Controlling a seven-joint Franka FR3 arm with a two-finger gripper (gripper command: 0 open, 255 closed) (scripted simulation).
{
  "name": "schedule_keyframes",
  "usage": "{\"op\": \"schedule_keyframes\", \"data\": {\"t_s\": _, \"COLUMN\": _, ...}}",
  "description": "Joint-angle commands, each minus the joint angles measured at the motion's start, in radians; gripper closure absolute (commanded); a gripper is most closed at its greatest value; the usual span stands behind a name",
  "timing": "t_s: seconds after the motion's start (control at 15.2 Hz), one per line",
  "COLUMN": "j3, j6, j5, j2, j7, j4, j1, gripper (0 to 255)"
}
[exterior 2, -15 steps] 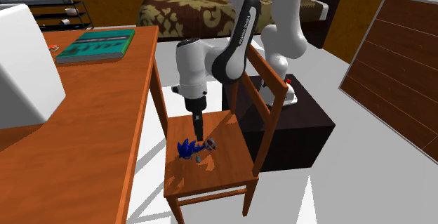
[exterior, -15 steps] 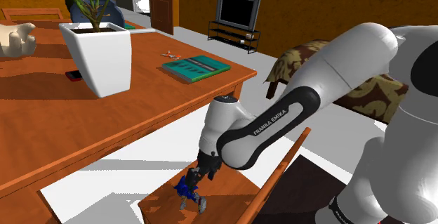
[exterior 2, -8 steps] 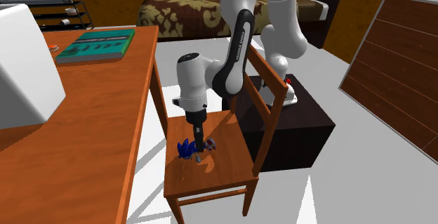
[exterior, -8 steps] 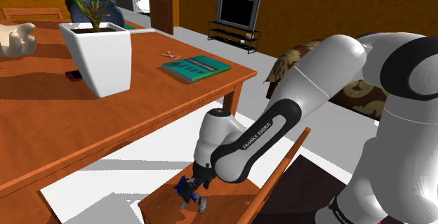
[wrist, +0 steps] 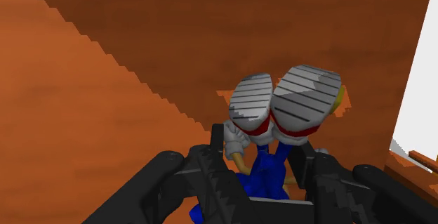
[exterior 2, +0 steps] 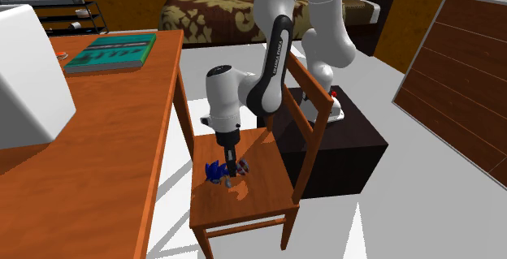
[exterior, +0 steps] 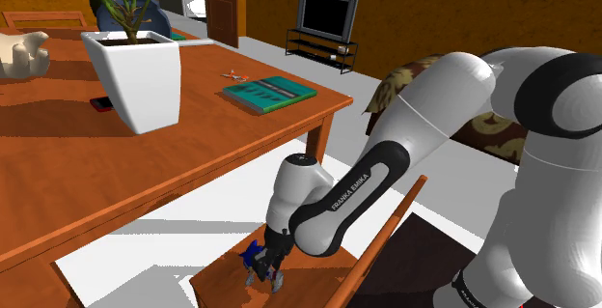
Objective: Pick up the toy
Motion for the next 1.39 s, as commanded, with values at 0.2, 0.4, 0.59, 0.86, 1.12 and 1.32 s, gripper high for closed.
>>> {"op": "schedule_keyframes", "data": {"t_s": 0.2, "j3": -0.002, "j6": -0.001, "j5": -0.001, "j2": 0.002, "j7": 0.004, "j4": -0.001, "j1": 0.001, "gripper": 255}}
{"op": "schedule_keyframes", "data": {"t_s": 0.4, "j3": 0.0, "j6": -0.024, "j5": 0.002, "j2": -0.022, "j7": 0.003, "j4": -0.002, "j1": -0.004, "gripper": 255}}
{"op": "schedule_keyframes", "data": {"t_s": 0.59, "j3": 0.003, "j6": -0.062, "j5": 0.006, "j2": -0.062, "j7": 0.007, "j4": -0.003, "j1": -0.008, "gripper": 255}}
{"op": "schedule_keyframes", "data": {"t_s": 0.86, "j3": 0.007, "j6": -0.114, "j5": 0.012, "j2": -0.114, "j7": 0.013, "j4": -0.002, "j1": -0.012, "gripper": 255}}
{"op": "schedule_keyframes", "data": {"t_s": 1.12, "j3": 0.009, "j6": -0.167, "j5": 0.016, "j2": -0.163, "j7": 0.018, "j4": 0.003, "j1": -0.016, "gripper": 255}}
{"op": "schedule_keyframes", "data": {"t_s": 1.32, "j3": 0.009, "j6": -0.196, "j5": 0.018, "j2": -0.189, "j7": 0.021, "j4": 0.006, "j1": -0.018, "gripper": 255}}
